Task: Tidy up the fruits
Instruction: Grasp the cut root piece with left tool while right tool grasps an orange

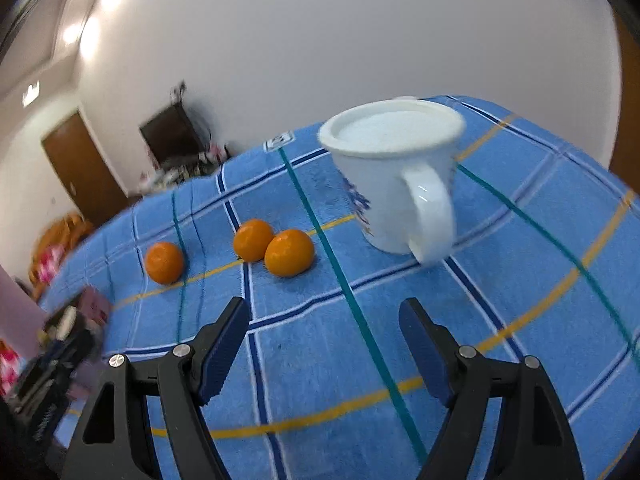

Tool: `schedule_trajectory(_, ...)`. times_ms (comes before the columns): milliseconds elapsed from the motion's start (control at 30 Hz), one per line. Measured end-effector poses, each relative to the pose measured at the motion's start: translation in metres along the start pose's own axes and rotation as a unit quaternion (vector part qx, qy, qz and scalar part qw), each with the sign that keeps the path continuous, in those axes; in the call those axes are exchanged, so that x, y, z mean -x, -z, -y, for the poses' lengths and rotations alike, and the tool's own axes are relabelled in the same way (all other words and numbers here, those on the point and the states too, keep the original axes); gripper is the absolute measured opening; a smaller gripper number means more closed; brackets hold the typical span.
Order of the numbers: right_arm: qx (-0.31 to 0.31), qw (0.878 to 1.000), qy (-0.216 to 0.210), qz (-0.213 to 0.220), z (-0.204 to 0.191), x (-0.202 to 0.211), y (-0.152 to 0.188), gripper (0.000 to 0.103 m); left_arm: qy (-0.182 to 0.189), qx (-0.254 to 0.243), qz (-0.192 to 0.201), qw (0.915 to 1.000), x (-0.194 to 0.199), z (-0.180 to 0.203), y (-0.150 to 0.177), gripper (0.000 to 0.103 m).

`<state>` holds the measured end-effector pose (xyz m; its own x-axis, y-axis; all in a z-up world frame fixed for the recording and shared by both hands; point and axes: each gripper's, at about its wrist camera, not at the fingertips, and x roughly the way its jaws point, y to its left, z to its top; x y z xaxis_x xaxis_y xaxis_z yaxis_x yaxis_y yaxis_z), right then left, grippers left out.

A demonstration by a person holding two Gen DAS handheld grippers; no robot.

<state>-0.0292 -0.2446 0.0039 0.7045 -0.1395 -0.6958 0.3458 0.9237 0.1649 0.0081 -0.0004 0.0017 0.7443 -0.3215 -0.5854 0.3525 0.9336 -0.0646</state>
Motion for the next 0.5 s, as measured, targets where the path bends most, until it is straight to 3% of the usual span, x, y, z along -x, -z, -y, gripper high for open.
schedule_trajectory(100, 0.026, 0.999, 0.001, -0.032, -0.006, -0.025, -0.01, 0.079, 0.003, -0.009, 0.005, 0.9999, 0.001, 0.0, -0.002, 0.038)
schedule_trajectory(367, 0.11, 0.992, 0.03, -0.056, -0.039, -0.072, -0.03, 0.073, 0.004, -0.021, 0.005, 0.9998, 0.0, 0.004, 0.0, 0.038)
schedule_trajectory(400, 0.115, 0.991, 0.032, -0.065, -0.042, -0.079, -0.031, 0.07, 0.003, -0.025, 0.004, 0.9997, 0.0, 0.005, 0.001, 0.038)
schedule_trajectory(500, 0.109, 0.991, 0.027, -0.069, -0.04, -0.086, -0.036, 0.048, 0.0, -0.028, 0.008, 0.9996, 0.0, 0.007, 0.001, 0.038)
